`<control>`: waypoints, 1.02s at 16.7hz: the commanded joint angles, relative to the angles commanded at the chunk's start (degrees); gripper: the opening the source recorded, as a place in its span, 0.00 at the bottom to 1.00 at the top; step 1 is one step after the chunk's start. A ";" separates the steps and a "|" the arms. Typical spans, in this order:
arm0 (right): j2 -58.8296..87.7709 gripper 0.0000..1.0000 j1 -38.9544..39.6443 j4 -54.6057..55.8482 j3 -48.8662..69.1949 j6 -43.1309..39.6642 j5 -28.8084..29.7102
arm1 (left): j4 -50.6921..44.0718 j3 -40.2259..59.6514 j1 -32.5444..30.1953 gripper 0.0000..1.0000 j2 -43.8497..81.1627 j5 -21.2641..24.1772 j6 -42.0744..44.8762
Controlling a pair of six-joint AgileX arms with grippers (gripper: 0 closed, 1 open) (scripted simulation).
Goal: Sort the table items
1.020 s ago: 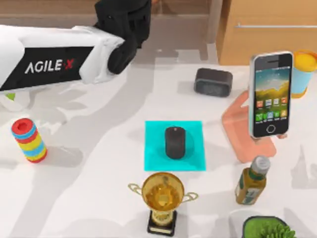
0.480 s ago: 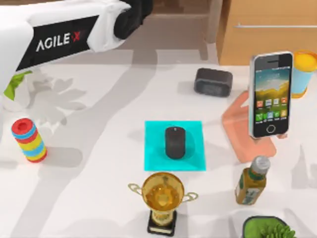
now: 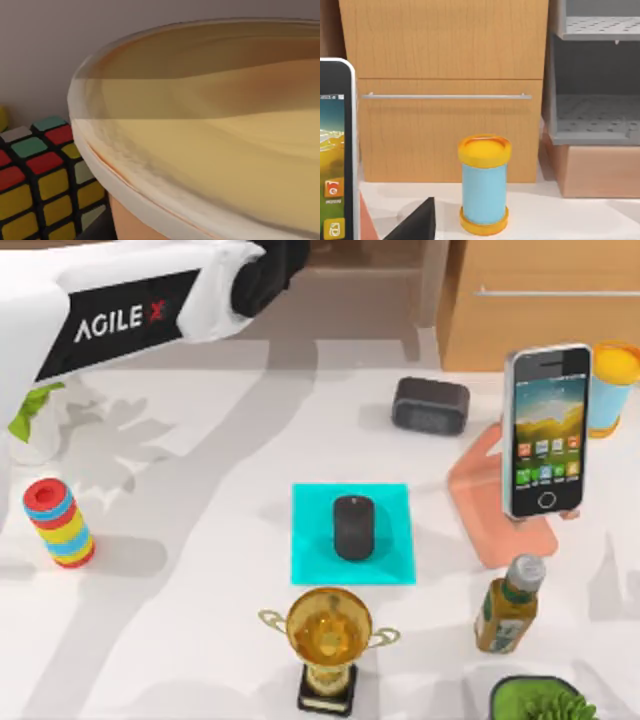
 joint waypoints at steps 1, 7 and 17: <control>0.00 1.00 0.00 0.00 0.00 0.00 0.00 | -0.05 0.04 0.11 0.00 0.05 -0.04 -0.02; 0.00 1.00 0.00 0.00 0.00 0.00 0.00 | -0.06 0.16 0.22 0.00 0.19 0.10 -0.12; 0.00 1.00 0.00 0.00 0.00 0.00 0.00 | -0.06 0.16 0.22 0.75 0.19 0.10 -0.12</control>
